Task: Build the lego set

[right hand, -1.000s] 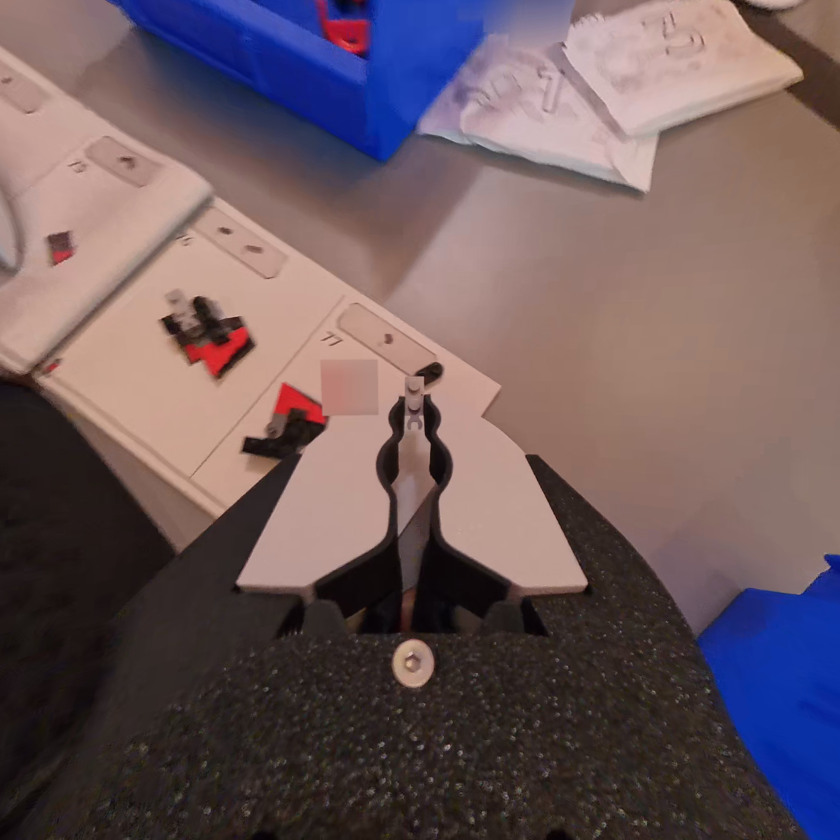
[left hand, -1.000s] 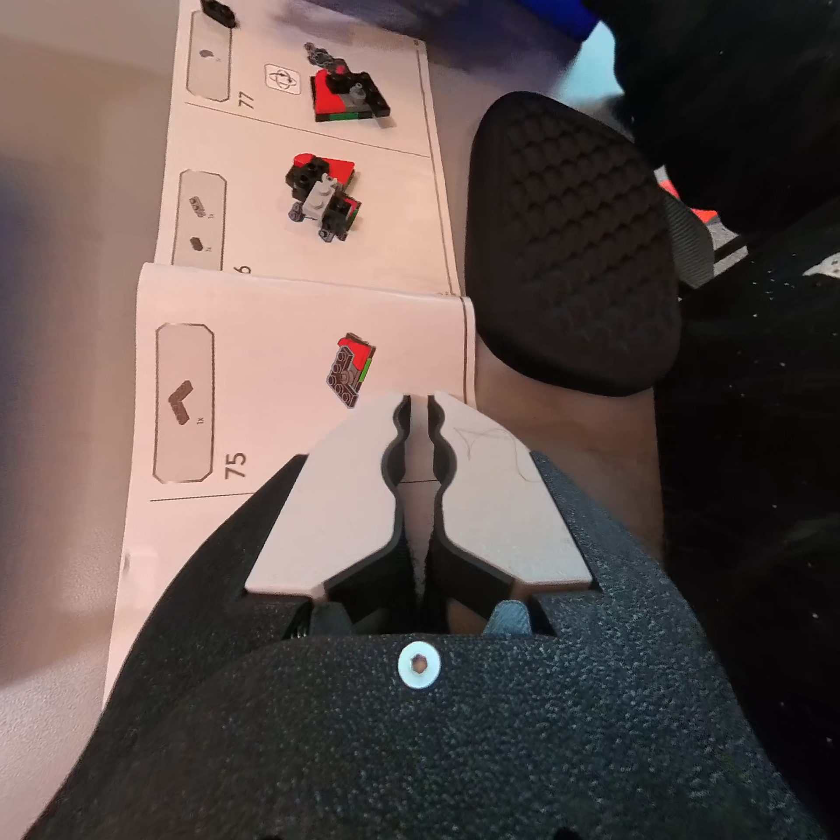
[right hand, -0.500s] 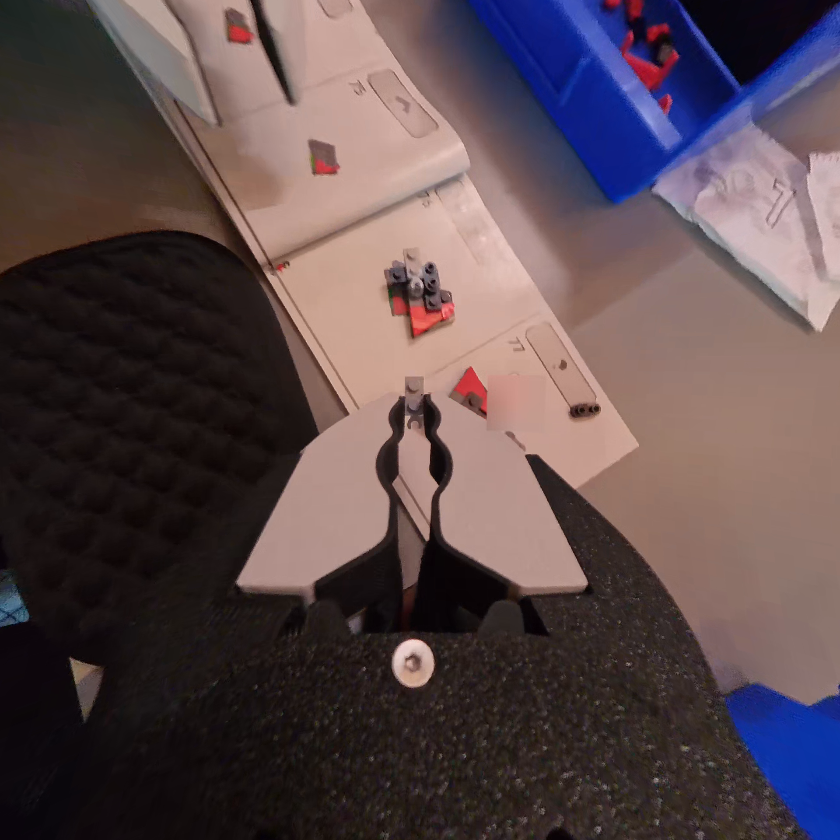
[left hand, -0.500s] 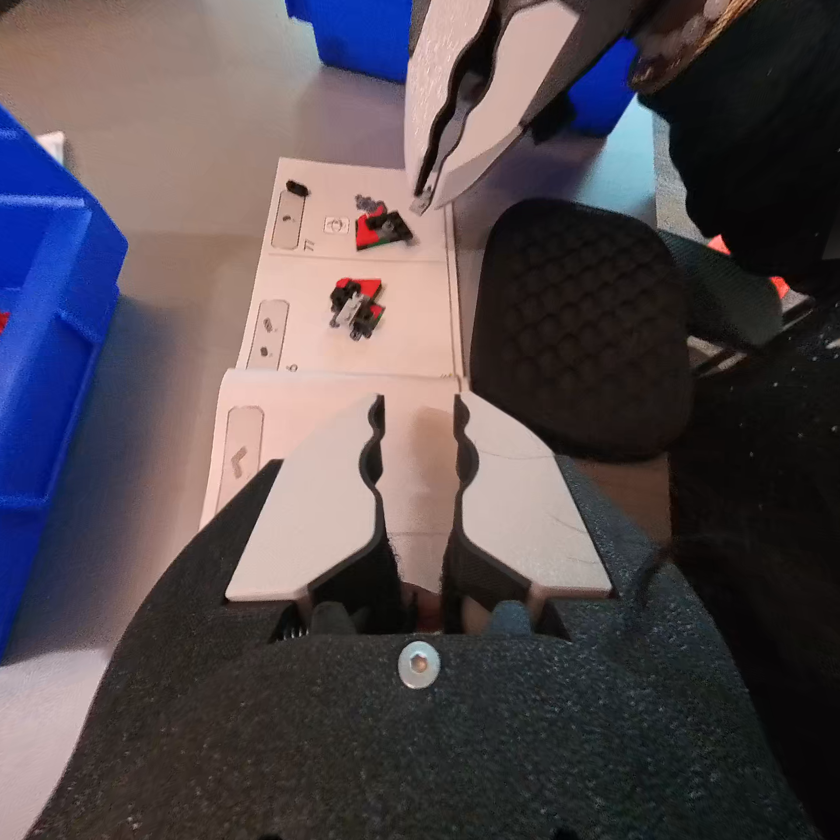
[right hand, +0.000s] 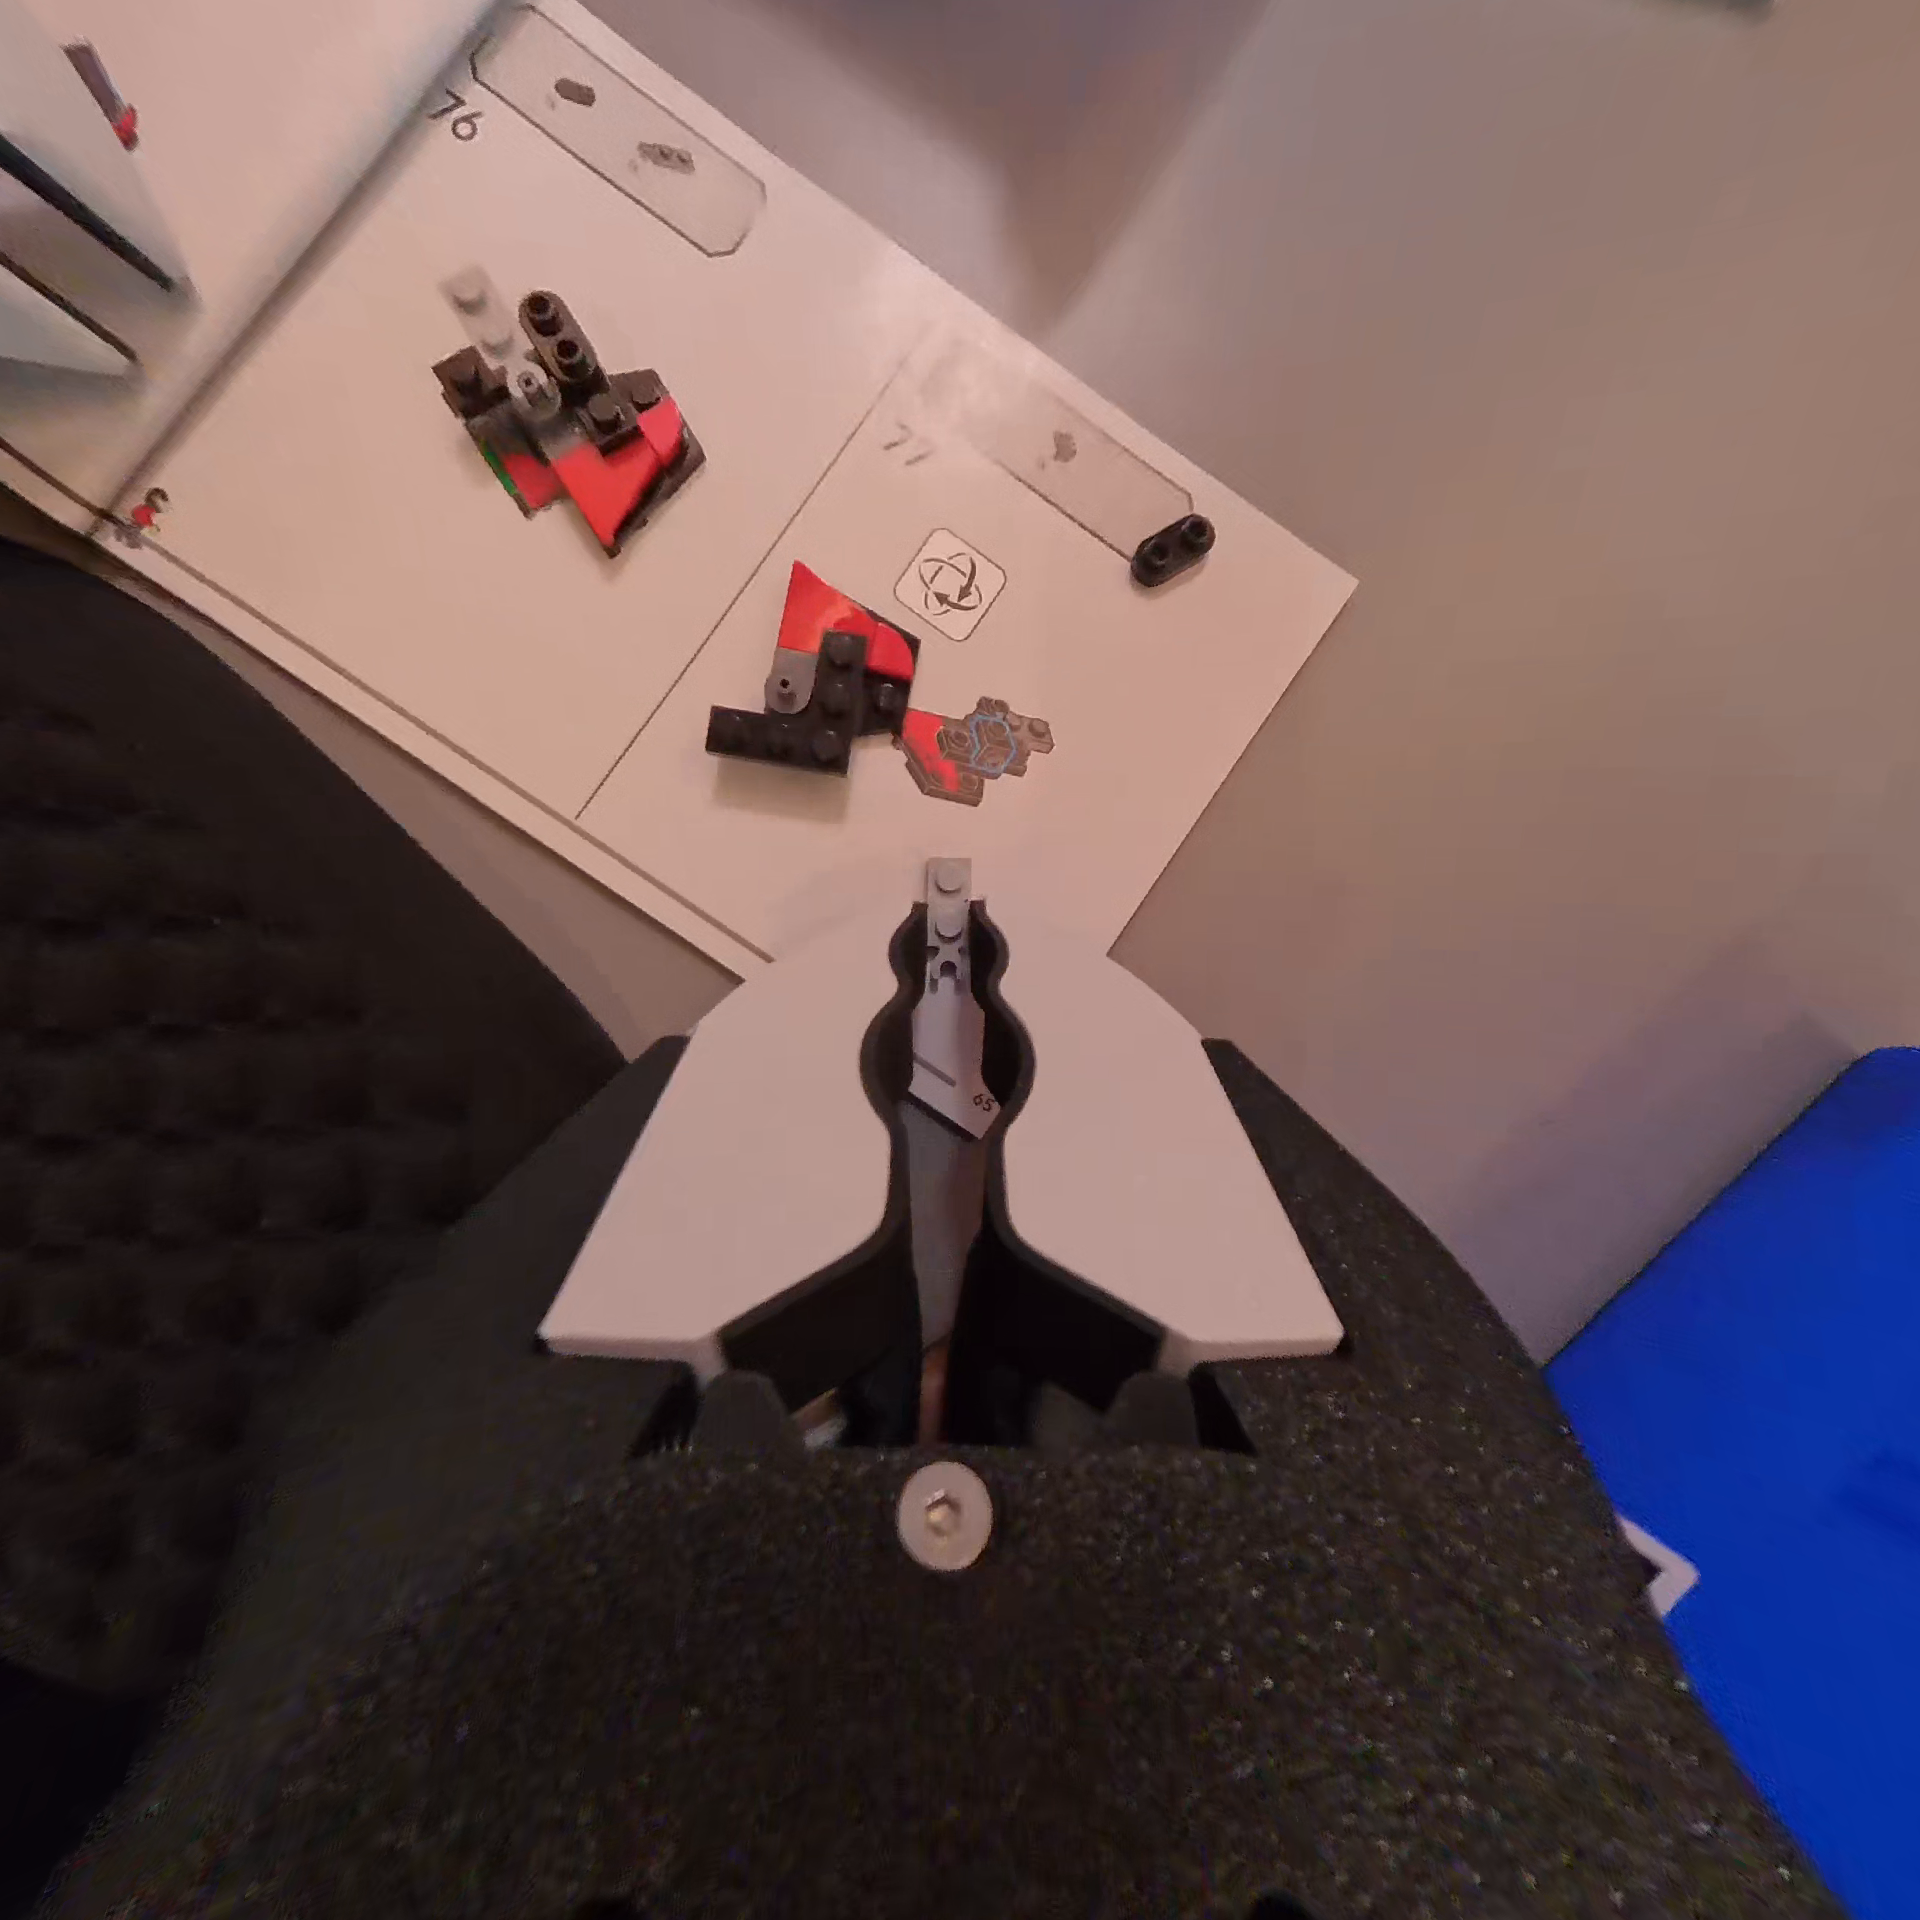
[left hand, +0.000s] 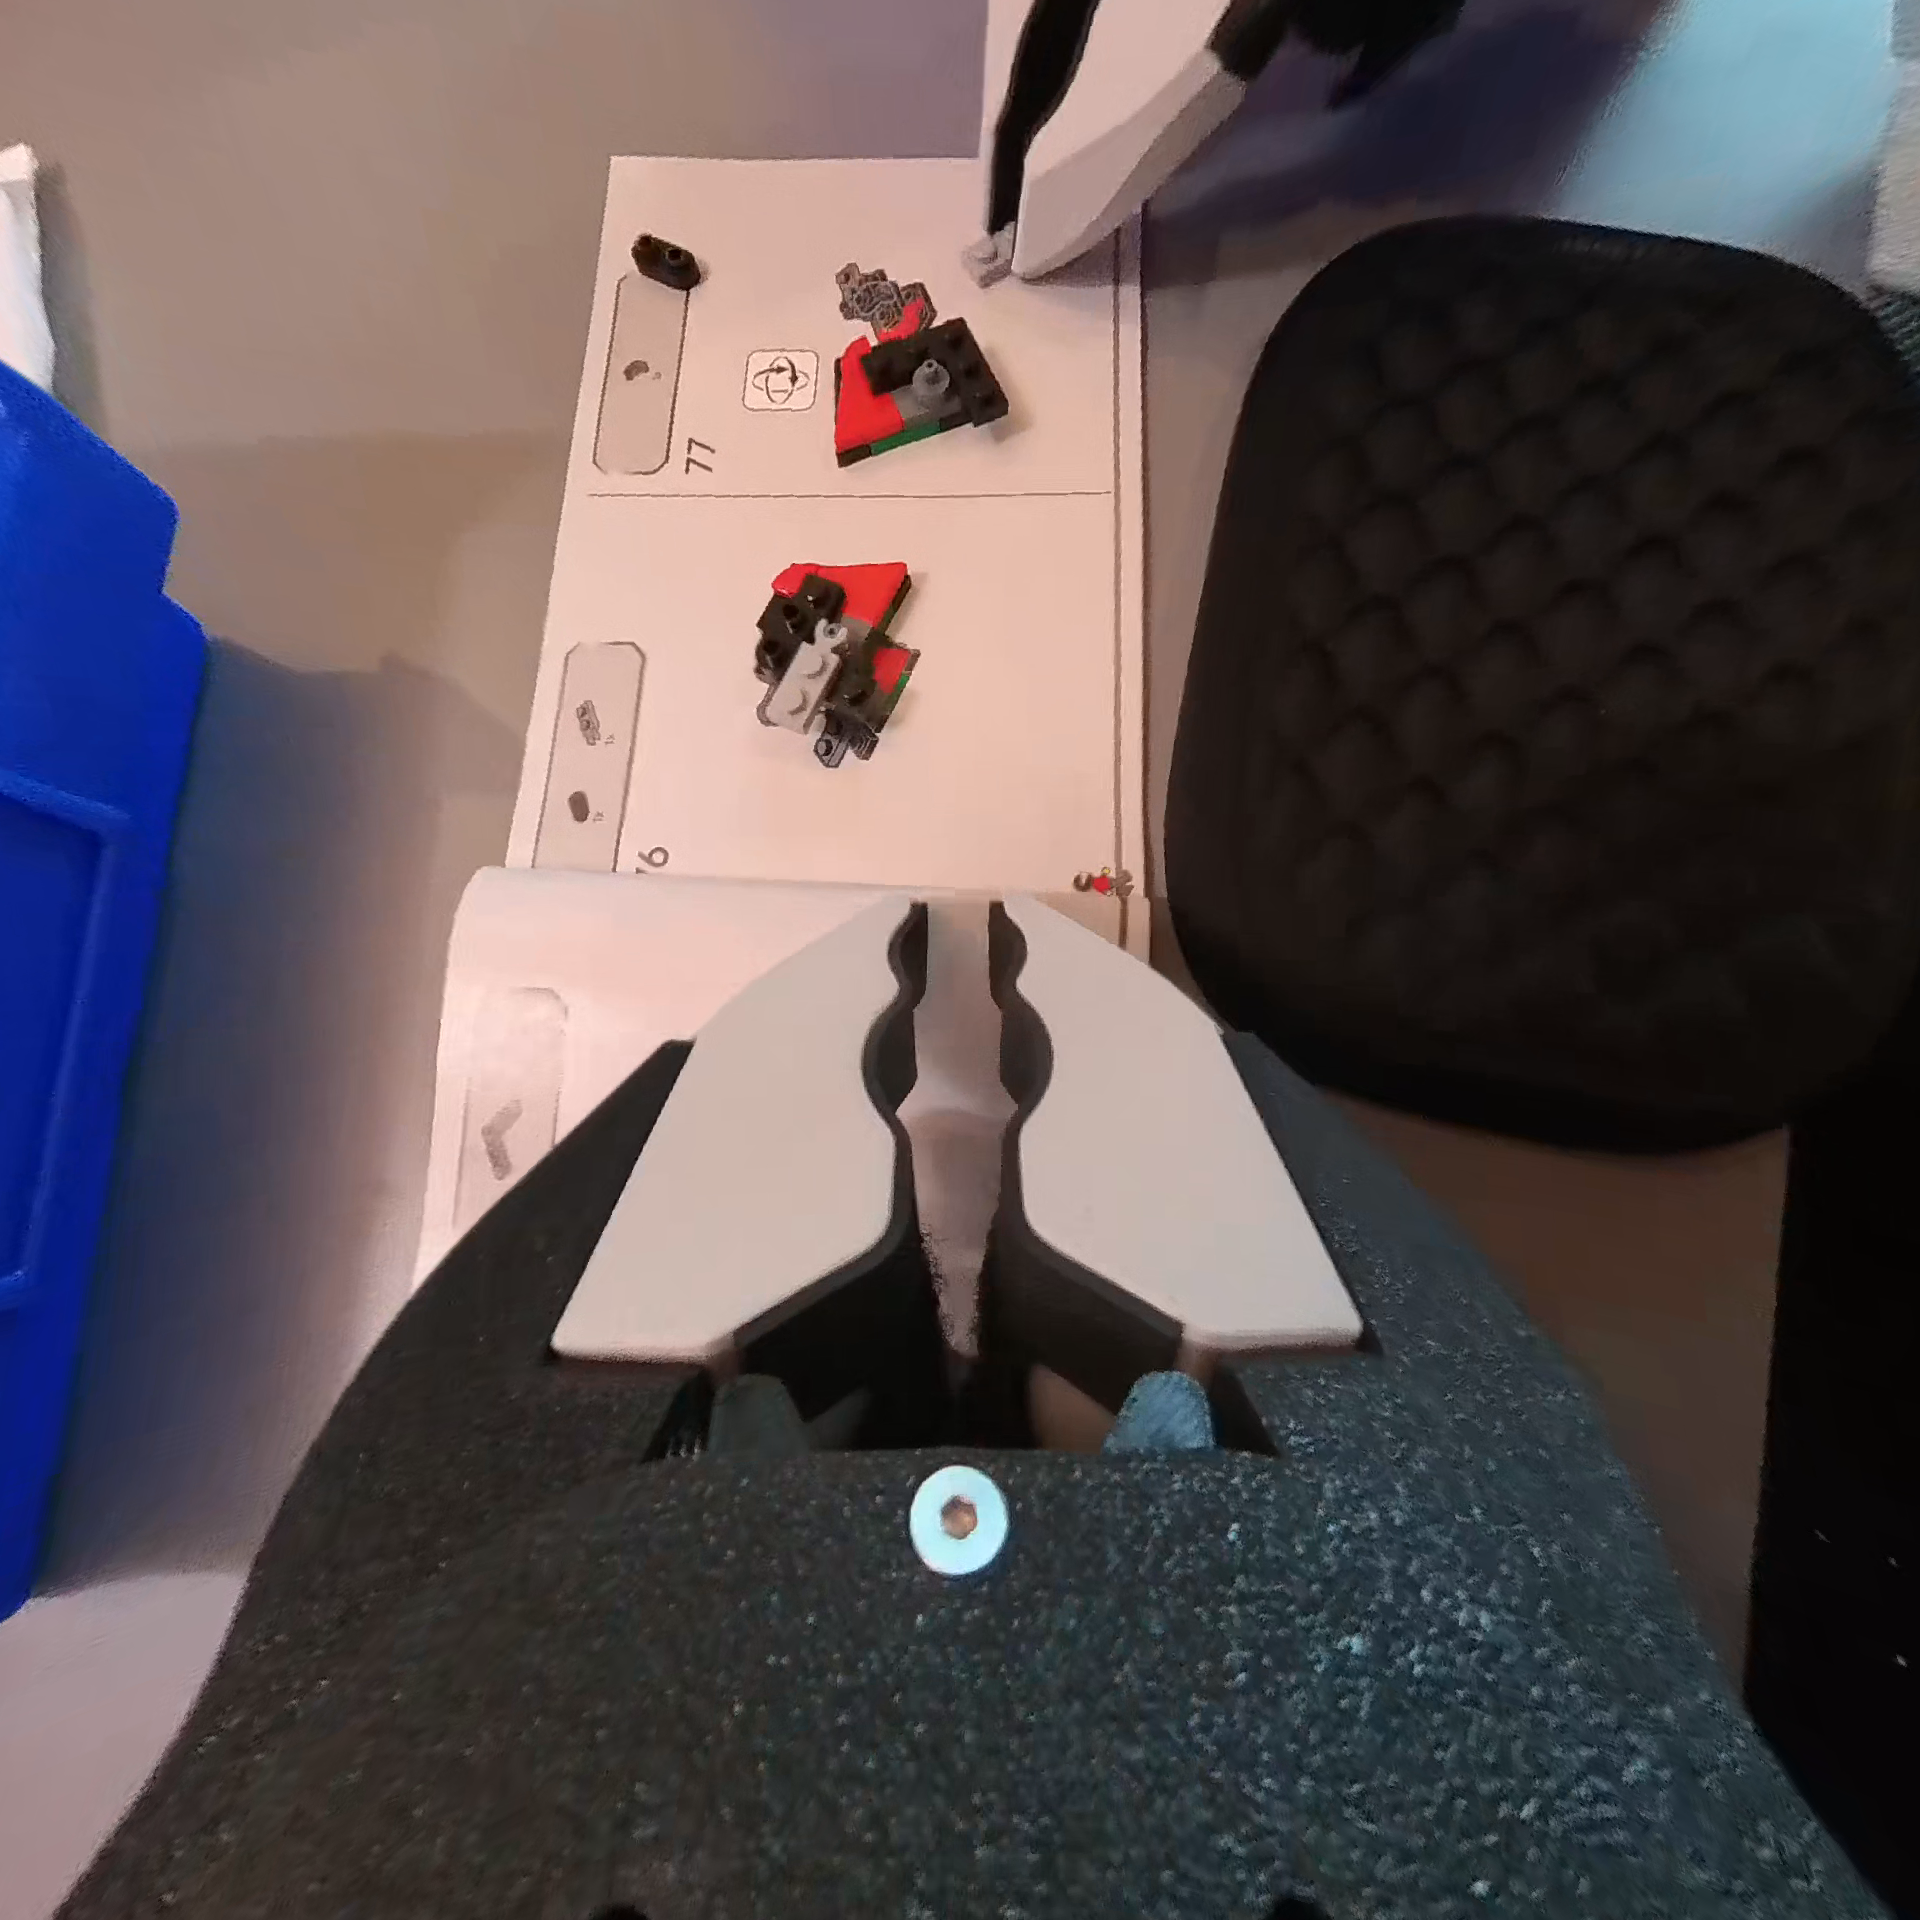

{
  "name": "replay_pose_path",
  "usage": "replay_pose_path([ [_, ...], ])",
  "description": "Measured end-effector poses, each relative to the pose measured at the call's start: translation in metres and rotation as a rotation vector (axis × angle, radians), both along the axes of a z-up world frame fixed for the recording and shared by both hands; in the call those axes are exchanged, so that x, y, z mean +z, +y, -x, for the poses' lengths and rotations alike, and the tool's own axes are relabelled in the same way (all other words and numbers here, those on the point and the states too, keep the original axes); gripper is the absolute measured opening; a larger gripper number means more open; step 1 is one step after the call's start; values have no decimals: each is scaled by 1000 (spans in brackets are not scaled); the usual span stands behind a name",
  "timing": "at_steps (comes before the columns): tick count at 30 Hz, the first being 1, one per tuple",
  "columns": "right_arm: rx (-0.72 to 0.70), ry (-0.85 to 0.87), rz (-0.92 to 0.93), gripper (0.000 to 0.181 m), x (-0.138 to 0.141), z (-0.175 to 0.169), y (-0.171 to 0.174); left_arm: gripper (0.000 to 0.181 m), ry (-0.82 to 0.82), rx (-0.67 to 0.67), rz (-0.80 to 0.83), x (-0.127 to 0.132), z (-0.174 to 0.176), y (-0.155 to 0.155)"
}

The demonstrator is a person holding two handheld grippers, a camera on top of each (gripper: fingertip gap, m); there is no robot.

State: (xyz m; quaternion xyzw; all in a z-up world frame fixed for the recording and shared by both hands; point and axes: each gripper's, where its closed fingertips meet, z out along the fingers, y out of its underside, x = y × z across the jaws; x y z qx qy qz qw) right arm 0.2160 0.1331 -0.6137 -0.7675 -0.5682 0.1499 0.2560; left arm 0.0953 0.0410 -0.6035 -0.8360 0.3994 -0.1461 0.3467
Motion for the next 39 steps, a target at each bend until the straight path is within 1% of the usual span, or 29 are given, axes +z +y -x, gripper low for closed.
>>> replay_pose_path([
  [3, -34, 11, 23, 8, 0, -2, -8, 6, -24, -28, 51, -1, 4, -4],
  [7, -72, 27, 36, 8, 0, -2, -21, 1, -1, -39, 114, -5, 18, -9],
  [10, -69, 21, 27, 8, 0, -2, -26, 3, 17, -58, 98, -3, 20, -11],
  [11, -59, 26, 26, 8, 0, -2, -25, 7, 26, -54, 75, 0, 20, -7],
  [12, -57, 39, 39, 8, 0, -2, -25, 16, 29, -54, 42, 5, 18, -2],
  [14, -59, 63, 78, 8, 0, -1, -24, 41, 20, -109, -4, 14, 8, 5],
  [16, -48, 61, 74, 8, 0, -1, -24, 50, -2, -197, 4, 16, -6, 11],
  [18, -45, 54, 61, 8, 0, -1, -24, 55, -72, -247, 68, 13, -18, 17],
  [20, -41, 61, 56, 8, 0, -1, -24, 60, -116, -249, 122, 7, -26, 28],
  [22, -40, 76, 61, 8, 0, -1, -24, 64, -116, -250, 117, 0, -30, 37],
  [24, -37, 84, 60, 8, 0, -1, -24, 64, -111, -263, 113, -5, -33, 37],
  [26, -31, 87, 59, 8, 0, -1, -24, 56, -96, -285, 134, -5, -33, 28],
  [29, -20, 106, 43, 8, 2, 3, -21, 51, -87, -270, 134, -5, -32, 21],
  [32, -38, 124, 6, 8, 9, 10, -7, 51, -106, -241, 134, -5, -32, 20],
  [39, -52, 51, -25, 8, 3, 23, 31, 50, -129, -196, 114, 1, -26, 24],
])
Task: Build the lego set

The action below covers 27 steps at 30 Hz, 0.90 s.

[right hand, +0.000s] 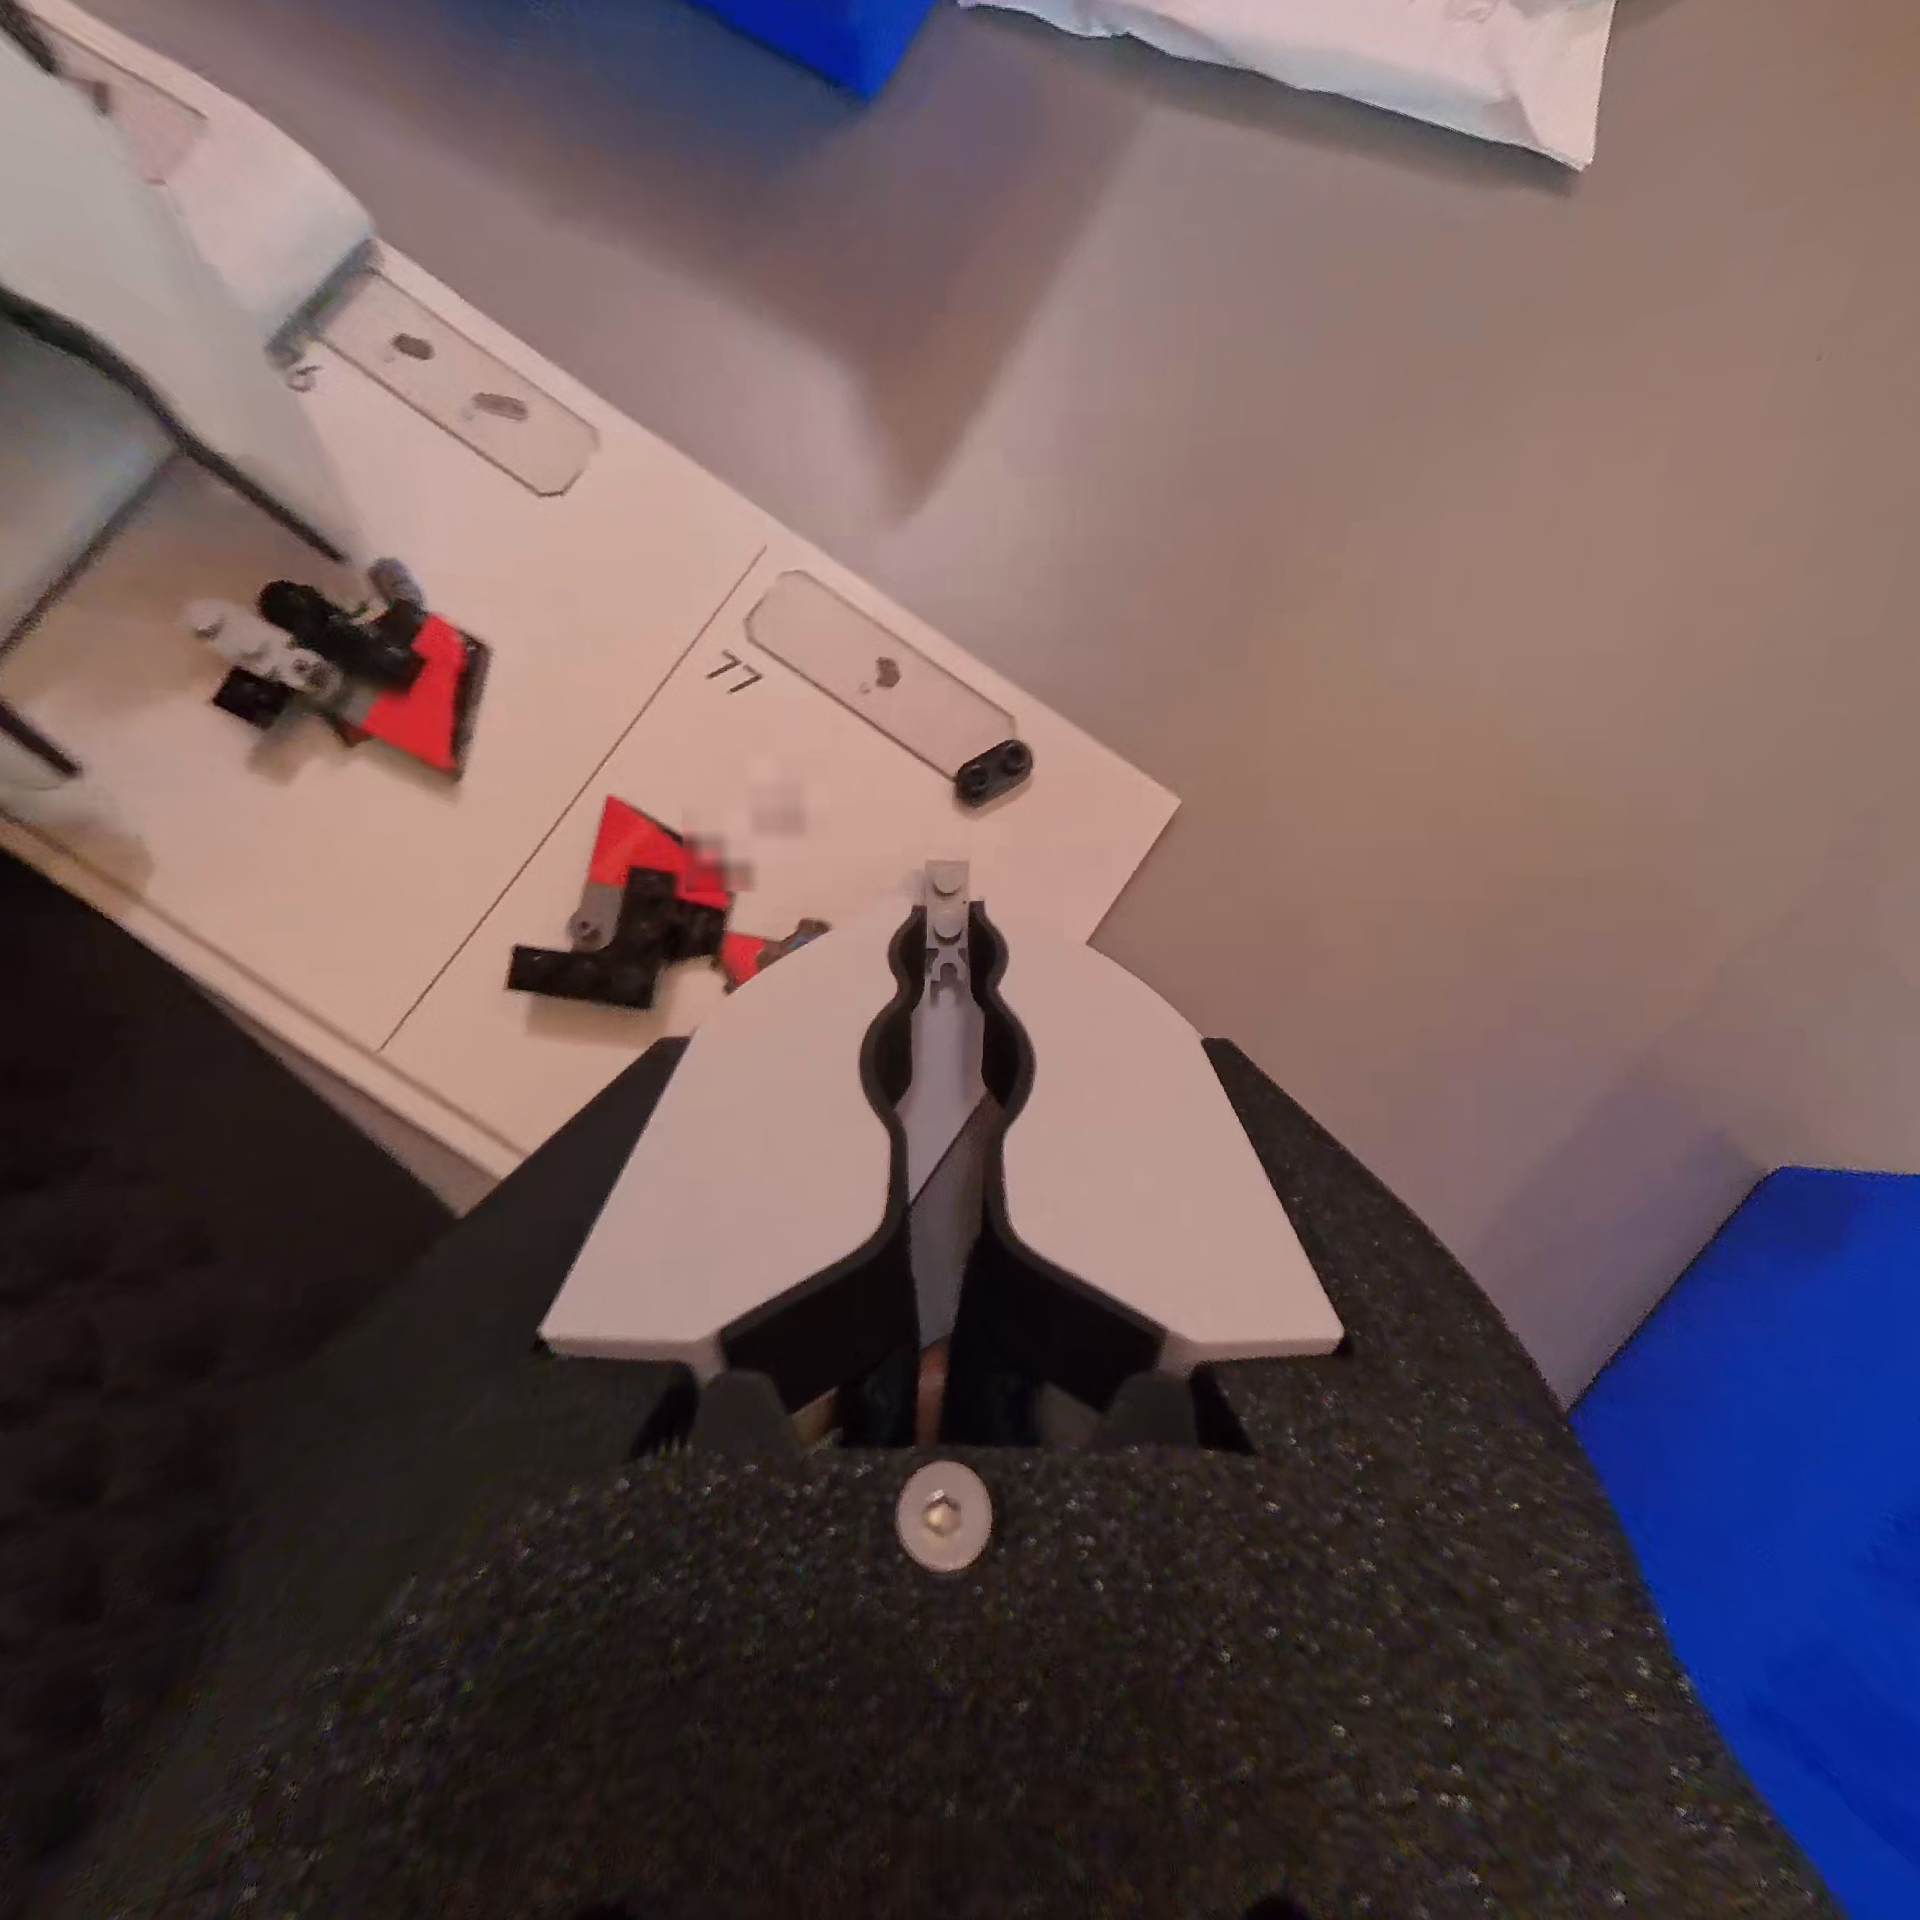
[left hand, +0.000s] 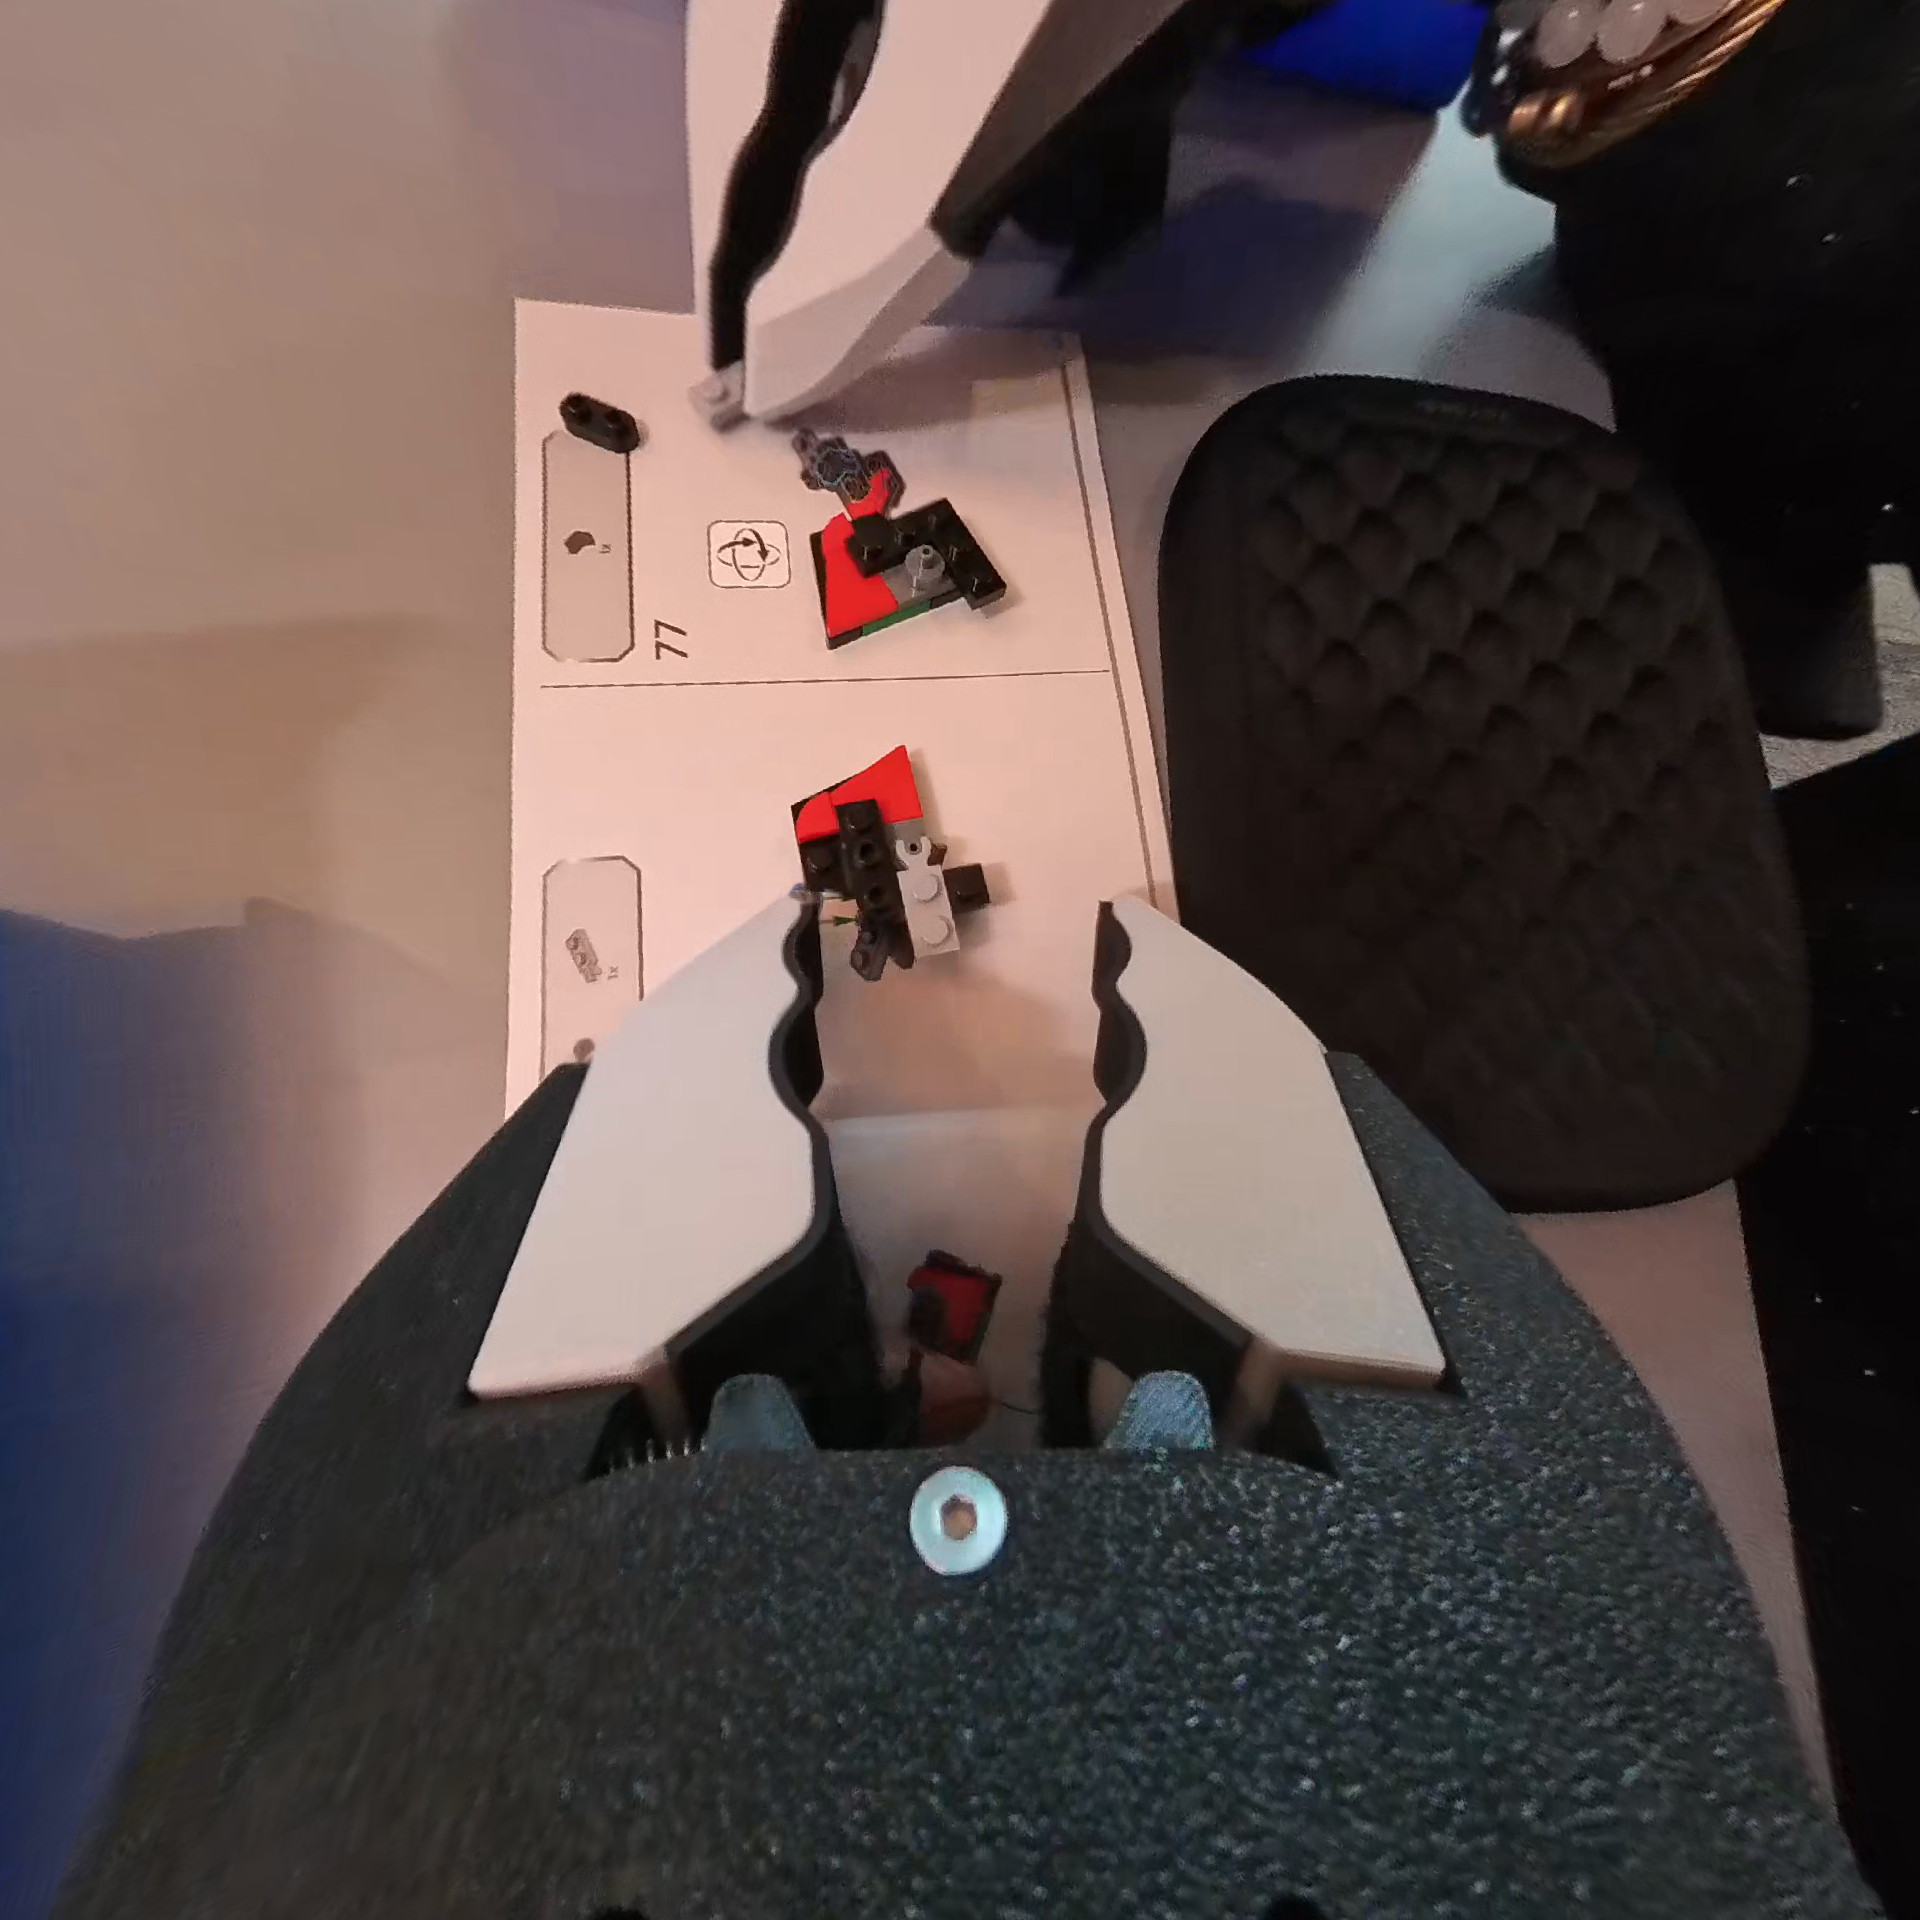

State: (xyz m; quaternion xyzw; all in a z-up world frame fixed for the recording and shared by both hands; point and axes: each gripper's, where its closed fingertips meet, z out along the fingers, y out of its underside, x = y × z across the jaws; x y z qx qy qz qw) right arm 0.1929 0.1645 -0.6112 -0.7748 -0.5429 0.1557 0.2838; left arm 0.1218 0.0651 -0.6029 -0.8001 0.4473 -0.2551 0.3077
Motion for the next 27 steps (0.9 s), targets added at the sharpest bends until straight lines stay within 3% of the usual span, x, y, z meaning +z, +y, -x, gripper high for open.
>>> replay_pose_path([
  [3, 2, -33, 19, 8, -2, 0, 3, 49, -9, 27, -33, 11, 5, -6],
  [7, 38, -48, 22, 27, 0, -1, 1, 46, -44, 42, -84, 23, 10, -18],
  [14, 44, -53, 18, 43, 6, -7, 3, 42, -111, 76, -101, 31, 17, -29],
  [22, 115, -125, -95, 71, 5, -7, 5, 39, -140, 78, -100, 29, 19, -34],
  [27, 98, -116, -130, 77, 10, -9, 10, 39, -119, 51, -99, 23, 14, -38],
])
